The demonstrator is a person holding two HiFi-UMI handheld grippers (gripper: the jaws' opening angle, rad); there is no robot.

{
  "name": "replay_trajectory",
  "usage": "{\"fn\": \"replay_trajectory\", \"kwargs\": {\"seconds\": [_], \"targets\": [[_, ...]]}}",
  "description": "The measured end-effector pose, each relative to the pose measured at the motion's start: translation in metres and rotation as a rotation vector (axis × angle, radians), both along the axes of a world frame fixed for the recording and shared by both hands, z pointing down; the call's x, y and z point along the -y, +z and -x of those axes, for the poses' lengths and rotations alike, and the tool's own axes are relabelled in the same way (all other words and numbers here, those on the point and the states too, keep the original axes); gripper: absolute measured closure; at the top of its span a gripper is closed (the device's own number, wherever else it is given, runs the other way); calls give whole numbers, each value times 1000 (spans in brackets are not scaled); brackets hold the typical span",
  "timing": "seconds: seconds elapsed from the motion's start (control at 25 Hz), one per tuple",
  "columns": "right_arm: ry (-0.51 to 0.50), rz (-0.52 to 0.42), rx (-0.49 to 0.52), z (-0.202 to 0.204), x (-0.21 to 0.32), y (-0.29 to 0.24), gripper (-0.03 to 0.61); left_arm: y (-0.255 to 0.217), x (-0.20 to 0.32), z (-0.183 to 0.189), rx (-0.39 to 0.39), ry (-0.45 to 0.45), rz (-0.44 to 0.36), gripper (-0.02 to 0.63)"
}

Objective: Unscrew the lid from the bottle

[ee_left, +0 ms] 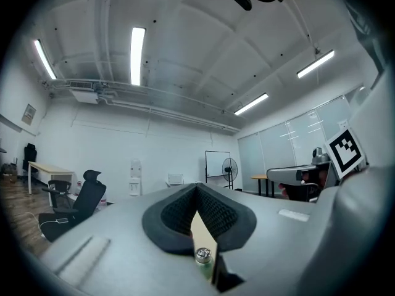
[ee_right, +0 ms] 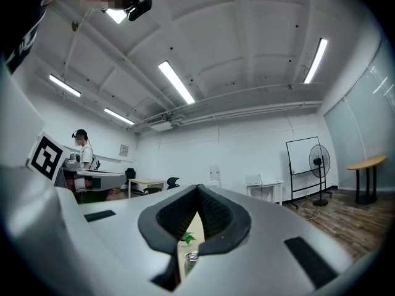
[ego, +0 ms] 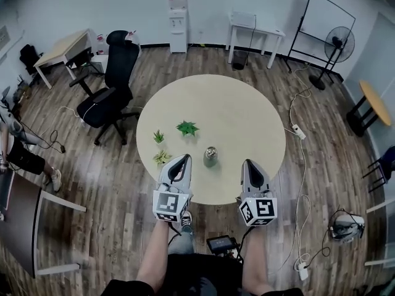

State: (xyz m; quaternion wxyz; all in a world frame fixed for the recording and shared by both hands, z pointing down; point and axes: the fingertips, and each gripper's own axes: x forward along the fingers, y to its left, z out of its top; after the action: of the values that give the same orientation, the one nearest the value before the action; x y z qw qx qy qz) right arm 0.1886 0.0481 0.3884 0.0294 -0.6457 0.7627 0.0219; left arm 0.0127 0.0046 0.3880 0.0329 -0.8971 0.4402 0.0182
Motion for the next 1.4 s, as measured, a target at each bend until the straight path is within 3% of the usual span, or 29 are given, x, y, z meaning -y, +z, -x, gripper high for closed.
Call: {"fn": "replay_trajectory", "kwargs": {"seconds": [0.2, 0.44, 1.12, 1.4], "targets": [[27, 36, -22, 12, 61, 3, 575, 6, 66, 0, -10, 59, 23, 614], [57, 54, -27, 16, 102, 5, 574, 12, 107, 2, -27, 108, 39, 612], [22, 113, -40, -19, 135, 18, 572, 26, 125, -30, 0, 90, 67, 612], [-9, 139, -60, -21, 145, 28, 574, 85, 128, -43, 40, 94, 144, 612]]}}
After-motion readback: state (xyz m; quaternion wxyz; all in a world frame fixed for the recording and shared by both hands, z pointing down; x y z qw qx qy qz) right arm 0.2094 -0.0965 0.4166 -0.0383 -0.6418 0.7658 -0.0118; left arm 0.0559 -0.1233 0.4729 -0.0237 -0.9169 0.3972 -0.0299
